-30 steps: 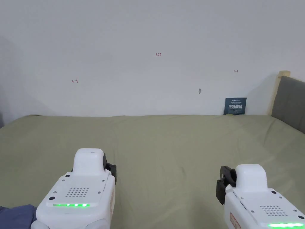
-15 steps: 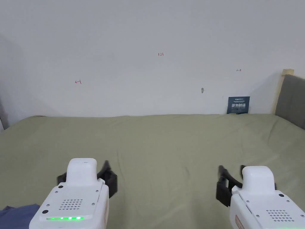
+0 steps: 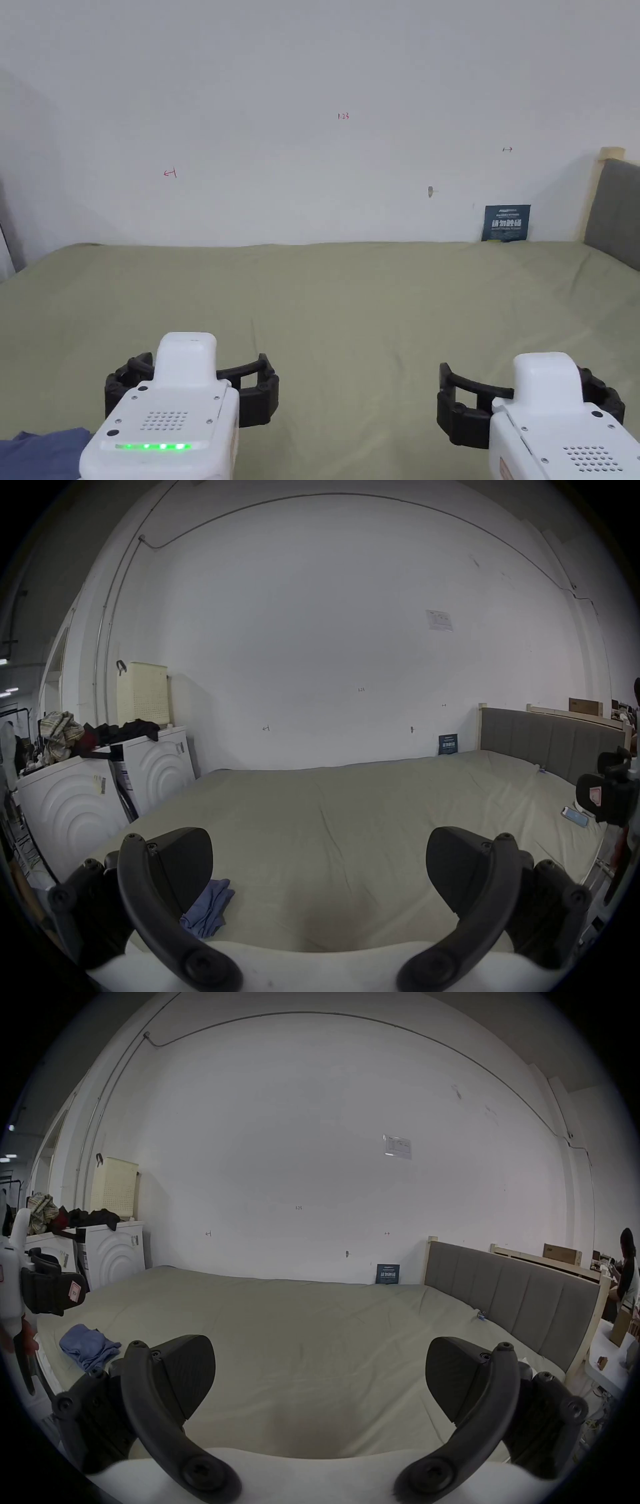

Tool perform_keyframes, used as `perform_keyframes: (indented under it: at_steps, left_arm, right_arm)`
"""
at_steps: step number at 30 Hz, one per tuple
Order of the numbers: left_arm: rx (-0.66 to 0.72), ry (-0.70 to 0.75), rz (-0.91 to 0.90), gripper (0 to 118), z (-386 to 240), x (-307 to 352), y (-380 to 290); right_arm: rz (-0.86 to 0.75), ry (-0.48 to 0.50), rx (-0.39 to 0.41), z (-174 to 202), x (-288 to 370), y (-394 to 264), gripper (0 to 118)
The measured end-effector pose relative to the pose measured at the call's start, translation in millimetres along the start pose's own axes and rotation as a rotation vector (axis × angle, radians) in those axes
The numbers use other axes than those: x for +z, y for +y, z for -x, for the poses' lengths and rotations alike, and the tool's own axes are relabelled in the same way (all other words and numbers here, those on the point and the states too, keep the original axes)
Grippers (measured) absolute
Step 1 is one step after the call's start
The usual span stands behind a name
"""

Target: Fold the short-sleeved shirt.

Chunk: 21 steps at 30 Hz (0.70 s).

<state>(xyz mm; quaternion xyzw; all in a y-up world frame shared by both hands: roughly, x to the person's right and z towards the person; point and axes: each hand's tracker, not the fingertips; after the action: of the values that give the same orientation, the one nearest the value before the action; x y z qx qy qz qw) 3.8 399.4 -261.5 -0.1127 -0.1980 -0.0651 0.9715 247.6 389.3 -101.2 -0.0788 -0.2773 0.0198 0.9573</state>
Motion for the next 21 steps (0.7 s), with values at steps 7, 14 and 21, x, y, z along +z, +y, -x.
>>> perform_keyframes:
  at_steps: [7, 14, 21]
  left_arm:
    - [0.09, -0.16, 0.02, 118, 8, 7, 8]
    - [0.023, -0.1, 0.035, 118, 0, 5, 8]
    - [0.013, -0.068, 0.057, 118, -2, 6, 6]
  right_arm:
    - [0.004, 0.014, -0.025, -5, -1, 0, 118]
    - [0.007, 0.026, -0.025, -4, 0, -1, 118]
    - [0.009, 0.032, -0.033, -5, 1, -2, 118]
